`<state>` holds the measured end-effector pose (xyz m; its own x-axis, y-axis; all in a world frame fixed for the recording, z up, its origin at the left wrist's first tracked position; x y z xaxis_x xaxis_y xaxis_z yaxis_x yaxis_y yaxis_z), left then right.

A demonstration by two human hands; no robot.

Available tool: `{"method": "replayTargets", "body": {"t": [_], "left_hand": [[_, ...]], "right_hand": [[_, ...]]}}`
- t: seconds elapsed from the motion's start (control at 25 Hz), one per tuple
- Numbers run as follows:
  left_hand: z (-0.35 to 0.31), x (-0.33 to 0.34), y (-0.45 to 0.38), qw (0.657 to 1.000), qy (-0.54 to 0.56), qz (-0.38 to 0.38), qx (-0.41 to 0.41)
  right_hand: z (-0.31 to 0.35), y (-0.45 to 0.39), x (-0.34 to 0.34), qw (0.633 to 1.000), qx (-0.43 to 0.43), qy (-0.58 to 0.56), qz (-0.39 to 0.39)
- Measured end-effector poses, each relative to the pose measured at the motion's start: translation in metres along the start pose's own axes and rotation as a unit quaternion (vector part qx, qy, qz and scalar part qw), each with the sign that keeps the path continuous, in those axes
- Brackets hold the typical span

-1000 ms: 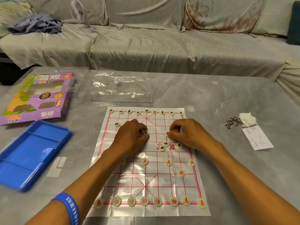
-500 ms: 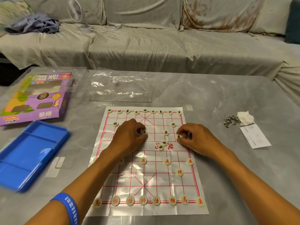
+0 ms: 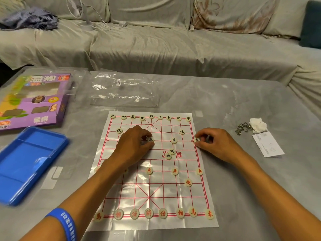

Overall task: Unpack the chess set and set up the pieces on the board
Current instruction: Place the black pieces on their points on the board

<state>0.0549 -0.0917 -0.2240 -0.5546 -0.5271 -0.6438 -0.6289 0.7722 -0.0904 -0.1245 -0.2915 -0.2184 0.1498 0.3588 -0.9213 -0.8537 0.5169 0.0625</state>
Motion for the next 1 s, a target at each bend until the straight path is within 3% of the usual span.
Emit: {"method": "replayTargets", "body": {"t": [0.16, 0.32, 0.44, 0.6, 0.76, 1.0], "left_hand": [[-0.002, 0.001, 0.001, 1.0, -0.006, 0.002, -0.003], [0.0, -0.001, 0.001, 1.0, -0.004, -0.001, -0.01], [-0.005, -0.002, 0.003, 0.999, 0.032, -0.006, -0.013], [-0.005, -0.017, 0.018, 0.988, 0.129, -0.076, -0.031], [0.015, -0.06, 0.027, 0.975, 0.154, -0.147, -0.062], [0.058, -0.095, 0.038, 0.976, 0.098, -0.137, -0.138]], "right_hand": [[0.011, -0.007, 0.01, 1.0, -0.009, 0.019, 0.018], [0.018, -0.002, 0.002, 1.0, 0.01, 0.009, -0.012], [0.044, 0.008, 0.006, 0.999, -0.04, 0.033, 0.006], [0.075, 0.003, 0.028, 0.981, -0.125, 0.129, 0.071], [0.079, -0.007, 0.028, 0.971, -0.126, 0.181, 0.095], [0.145, -0.027, 0.02, 0.984, -0.134, 0.118, -0.005]]}}
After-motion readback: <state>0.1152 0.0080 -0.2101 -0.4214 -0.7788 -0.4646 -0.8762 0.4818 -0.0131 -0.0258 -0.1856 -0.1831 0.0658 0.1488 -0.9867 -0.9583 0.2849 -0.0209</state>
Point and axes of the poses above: each hand's wrist, its own y-axis away from the middle knuckle, its own x-axis out of the palm, z = x × y, the point moved 6 cm from there along -y, towards the middle knuckle, and after that the axes turned 14 degrees about y, right-handed, at the moved point
